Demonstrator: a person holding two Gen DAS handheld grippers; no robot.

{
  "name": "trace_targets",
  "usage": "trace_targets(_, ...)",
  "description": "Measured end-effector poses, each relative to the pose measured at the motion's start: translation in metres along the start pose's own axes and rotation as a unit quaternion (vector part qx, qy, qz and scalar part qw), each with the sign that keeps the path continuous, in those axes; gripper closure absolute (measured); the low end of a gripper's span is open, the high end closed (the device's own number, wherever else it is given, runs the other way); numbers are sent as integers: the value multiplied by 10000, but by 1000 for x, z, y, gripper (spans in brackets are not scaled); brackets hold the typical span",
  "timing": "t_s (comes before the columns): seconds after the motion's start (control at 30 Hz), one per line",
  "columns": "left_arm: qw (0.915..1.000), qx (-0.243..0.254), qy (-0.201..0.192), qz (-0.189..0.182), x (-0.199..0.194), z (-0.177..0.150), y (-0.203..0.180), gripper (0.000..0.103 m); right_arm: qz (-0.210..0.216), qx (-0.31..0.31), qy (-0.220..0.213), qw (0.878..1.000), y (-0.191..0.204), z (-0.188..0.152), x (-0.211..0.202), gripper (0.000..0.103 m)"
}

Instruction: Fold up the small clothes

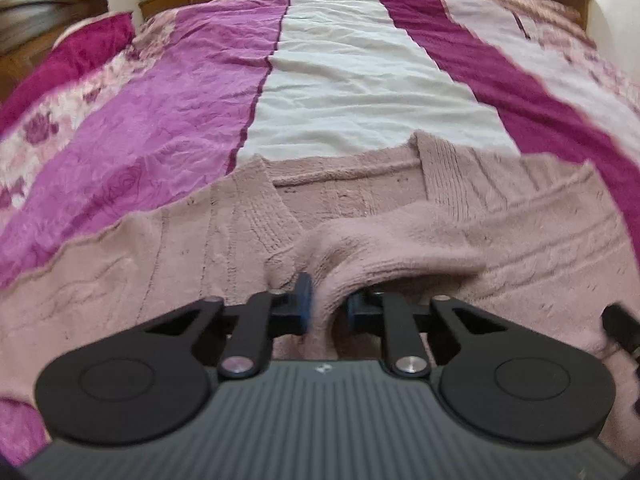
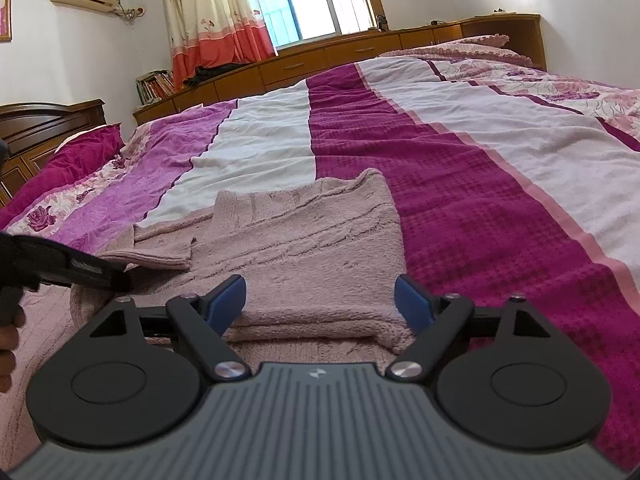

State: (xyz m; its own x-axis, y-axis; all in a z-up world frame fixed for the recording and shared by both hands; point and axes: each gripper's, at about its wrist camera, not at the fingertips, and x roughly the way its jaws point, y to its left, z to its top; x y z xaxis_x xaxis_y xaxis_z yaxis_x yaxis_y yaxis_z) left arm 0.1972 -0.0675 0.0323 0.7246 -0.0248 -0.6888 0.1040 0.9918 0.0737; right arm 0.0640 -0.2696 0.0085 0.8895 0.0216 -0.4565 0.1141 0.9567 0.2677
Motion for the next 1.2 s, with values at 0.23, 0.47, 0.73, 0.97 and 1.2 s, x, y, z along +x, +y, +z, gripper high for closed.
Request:
trace_targets(0.23,9976,-663,-123,166,-18,-2,34,90,17,22,-2,10000,0,0,0,16)
trace_targets(0.47,9971,-709,134,246,-24,-22,56,80,17,21,-5,10000,-1,0,0,16)
trace_targets(0.73,9959,-659,67,613,-31,-35,68,46,18,17,-6,10000,-1,-1,1,16)
trace_targets(0.97,9891,-1172,35,889,-36,-38,82,44,15,12,-6,10000,0,-1,0,16)
trace_targets(1.2,9901,-1039,-507,798,-53,-39,80,59,18,9,-8,10000,0,-1,0,16)
